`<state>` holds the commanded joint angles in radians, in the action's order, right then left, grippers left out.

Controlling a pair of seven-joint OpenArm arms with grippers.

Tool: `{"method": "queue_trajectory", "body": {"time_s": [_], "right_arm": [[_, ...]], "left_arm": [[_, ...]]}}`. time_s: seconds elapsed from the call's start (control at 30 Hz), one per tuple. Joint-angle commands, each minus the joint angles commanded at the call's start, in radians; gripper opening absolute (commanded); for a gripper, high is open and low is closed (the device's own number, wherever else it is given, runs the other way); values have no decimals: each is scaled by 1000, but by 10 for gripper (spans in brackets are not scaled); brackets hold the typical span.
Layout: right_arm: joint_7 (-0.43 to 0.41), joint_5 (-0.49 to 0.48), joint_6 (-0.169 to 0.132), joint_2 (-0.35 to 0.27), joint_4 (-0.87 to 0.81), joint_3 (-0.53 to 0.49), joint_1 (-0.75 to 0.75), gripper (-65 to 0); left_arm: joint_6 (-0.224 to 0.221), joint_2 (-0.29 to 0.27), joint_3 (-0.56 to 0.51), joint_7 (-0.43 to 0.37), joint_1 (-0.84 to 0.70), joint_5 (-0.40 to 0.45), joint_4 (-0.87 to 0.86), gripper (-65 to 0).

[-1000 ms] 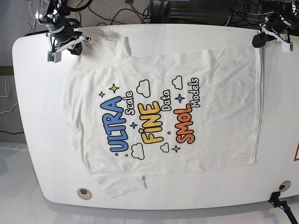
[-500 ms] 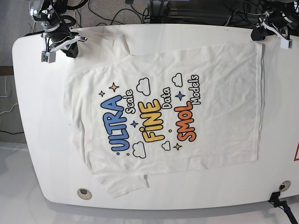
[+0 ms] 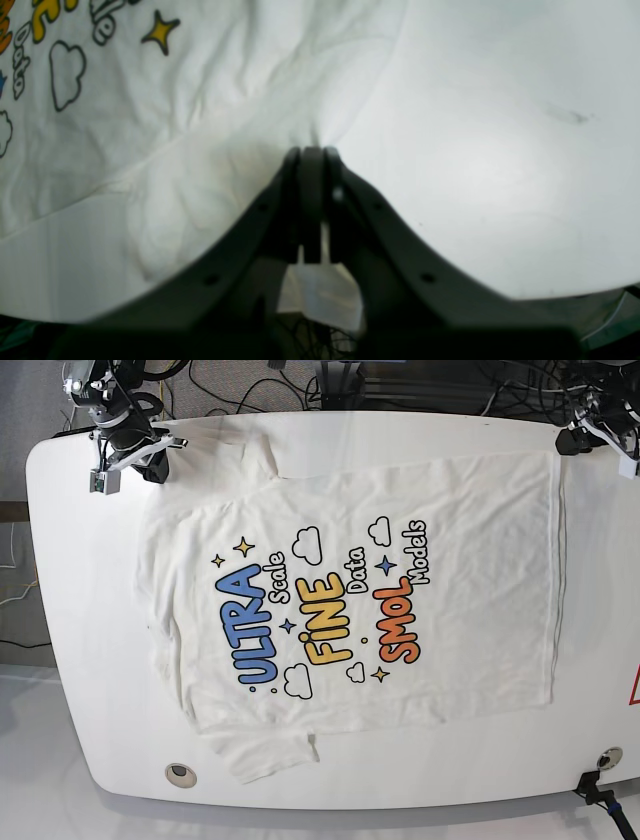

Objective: Fold the T-shirt properly
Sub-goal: 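Lift the shoulder edges and pull the shirt toward the robot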

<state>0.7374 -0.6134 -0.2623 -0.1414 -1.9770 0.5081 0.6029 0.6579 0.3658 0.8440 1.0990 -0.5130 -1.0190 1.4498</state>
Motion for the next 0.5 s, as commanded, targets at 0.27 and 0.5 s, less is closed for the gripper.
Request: {"method": "queue_trajectory", "body": {"time_s": [0.27, 0.5], "right_arm": [[24, 1, 2, 3, 0, 5, 5, -650], [30, -1, 2, 2, 3, 1, 6, -650]], "left_arm": [[-4, -8, 1, 18, 30, 11, -10, -423], [-11, -8, -24, -4, 43, 21, -20, -404]]}}
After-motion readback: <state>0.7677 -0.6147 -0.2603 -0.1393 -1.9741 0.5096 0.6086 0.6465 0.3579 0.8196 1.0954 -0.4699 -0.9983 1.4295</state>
